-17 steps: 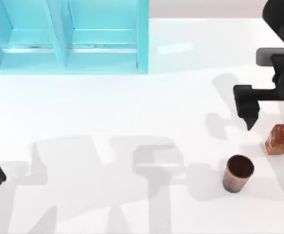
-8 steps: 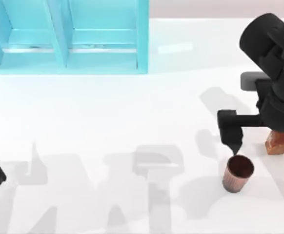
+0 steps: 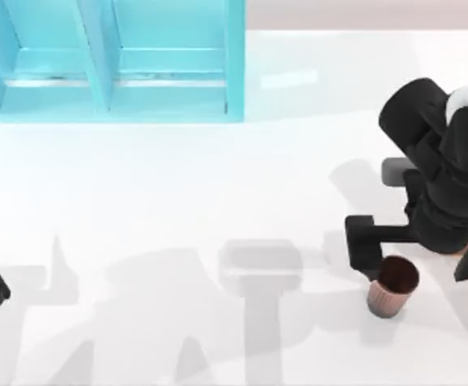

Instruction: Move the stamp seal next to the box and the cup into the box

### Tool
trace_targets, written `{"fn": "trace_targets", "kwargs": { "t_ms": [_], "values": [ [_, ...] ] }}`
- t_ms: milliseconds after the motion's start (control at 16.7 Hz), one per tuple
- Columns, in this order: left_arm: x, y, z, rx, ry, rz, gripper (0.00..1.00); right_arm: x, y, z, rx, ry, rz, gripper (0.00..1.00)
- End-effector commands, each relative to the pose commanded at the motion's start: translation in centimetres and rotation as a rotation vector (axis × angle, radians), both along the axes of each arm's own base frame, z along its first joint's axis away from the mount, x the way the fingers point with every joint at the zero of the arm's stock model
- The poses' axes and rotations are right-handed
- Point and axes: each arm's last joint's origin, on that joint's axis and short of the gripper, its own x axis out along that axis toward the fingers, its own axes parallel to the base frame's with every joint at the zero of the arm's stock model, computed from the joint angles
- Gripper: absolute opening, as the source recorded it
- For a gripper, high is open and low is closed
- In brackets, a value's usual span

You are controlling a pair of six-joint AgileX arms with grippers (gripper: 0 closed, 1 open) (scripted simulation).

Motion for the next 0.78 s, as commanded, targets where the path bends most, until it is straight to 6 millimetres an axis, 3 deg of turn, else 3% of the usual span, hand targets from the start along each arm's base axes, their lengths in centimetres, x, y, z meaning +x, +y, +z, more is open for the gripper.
{"fn": "trace_targets", "kwargs": {
  "t_ms": [180, 420, 780],
  "values": [
    [0.0, 0.0, 0.0, 0.0, 0.0, 0.0, 1.0, -0.22, -0.08, -1.57, -0.001, 0.002, 0.0, 1.0],
    [0.0, 0.0, 0.0, 0.0, 0.0, 0.0, 1.0, -0.22, -0.08, -1.6, -0.001, 0.002, 0.0, 1.0],
    [0.0, 0.0, 0.0, 0.0, 0.0, 0.0, 1.0, -0.22, -0.08, -1.6, -0.001, 0.002, 0.0, 0.55]
  ]
}}
